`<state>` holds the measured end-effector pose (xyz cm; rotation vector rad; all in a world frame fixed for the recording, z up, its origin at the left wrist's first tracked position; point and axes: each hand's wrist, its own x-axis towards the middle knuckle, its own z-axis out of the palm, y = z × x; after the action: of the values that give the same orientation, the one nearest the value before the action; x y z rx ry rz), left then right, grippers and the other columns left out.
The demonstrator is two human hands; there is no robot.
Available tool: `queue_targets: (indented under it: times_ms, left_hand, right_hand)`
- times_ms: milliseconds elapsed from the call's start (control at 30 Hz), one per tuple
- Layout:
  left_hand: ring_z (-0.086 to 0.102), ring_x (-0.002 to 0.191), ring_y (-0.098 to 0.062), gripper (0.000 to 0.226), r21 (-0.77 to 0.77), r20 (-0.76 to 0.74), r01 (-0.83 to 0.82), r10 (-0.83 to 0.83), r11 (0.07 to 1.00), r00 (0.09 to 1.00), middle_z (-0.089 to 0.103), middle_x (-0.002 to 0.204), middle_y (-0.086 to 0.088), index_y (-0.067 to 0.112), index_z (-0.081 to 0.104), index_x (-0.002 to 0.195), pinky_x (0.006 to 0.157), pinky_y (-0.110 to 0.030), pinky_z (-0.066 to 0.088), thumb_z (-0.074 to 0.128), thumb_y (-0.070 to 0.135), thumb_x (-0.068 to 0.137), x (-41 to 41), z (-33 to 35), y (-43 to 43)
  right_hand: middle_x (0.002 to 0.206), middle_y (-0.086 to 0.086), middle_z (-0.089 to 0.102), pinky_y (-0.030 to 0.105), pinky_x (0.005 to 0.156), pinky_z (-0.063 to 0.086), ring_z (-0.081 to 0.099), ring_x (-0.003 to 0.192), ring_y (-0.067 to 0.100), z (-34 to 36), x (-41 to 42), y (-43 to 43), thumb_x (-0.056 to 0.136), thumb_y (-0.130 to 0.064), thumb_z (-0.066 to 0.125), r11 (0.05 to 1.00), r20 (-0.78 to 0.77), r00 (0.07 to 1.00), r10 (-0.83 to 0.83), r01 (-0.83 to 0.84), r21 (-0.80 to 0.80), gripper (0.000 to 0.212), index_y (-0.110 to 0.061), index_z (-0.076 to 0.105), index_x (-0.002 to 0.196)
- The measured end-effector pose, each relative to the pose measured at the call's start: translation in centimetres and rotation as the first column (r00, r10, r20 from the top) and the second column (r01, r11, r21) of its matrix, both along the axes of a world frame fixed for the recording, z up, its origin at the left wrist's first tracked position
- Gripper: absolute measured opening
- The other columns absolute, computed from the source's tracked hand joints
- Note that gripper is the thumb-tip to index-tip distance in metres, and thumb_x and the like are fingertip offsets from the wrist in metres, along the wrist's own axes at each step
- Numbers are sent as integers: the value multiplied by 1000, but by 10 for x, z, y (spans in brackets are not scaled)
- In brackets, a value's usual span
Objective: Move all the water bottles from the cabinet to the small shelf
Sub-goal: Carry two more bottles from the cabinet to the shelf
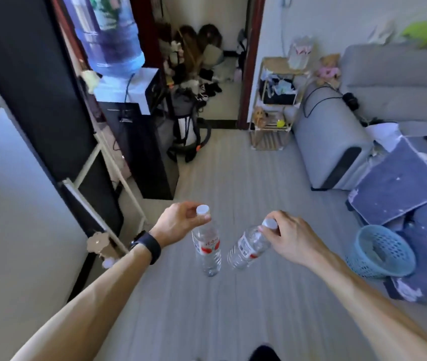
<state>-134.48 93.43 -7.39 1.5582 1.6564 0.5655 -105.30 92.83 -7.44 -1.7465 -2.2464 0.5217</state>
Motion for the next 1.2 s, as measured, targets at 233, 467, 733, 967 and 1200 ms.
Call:
queue_targets:
  times_ms: [233,467,733,967,1200]
  left_hand:
    - [62,92,-12,40,-4,-222,35,-35,999,974,67,89,16,36,63,108,76,-26,48,72,58,76,108,-19,169]
    - [58,81,-10,45,-47,-294,-44,28,998,955,61,85,18,38,60,109,66,-24,46,66,65,74,186,-21,322]
    - [62,80,-12,46,-31,-386,3,-14,1000,922,66,89,15,39,56,100,68,-30,54,61,74,70,212,-30,529]
    - [64,82,-13,47,-54,-409,26,-46,998,911,68,92,14,38,57,104,72,-33,56,62,72,72,213,-42,726]
    - [63,77,-9,46,10,-460,59,-47,998,886,67,91,13,35,58,105,67,-30,56,64,70,74,244,-29,898]
  right_hand:
    - [101,-3,65,28,75,39,60,98,22,-30,93,160,93,-44,57,997,-34,999,-26,23,-73,27,-18,56,98]
    - [107,-5,62,28,79,40,59,100,20,-15,172,316,96,-45,53,993,2,1000,-26,26,-113,29,-18,56,104]
    - [106,-5,63,31,77,42,60,100,22,-28,204,516,95,-45,54,987,30,997,-75,79,-138,25,-20,57,100]
    - [113,-3,62,24,76,32,60,106,22,-34,217,692,97,-41,55,975,40,991,-127,132,-179,24,-21,58,111]
    - [106,-7,60,29,76,38,57,97,18,-21,249,853,96,-44,55,966,-24,980,-200,192,-175,22,-24,57,106]
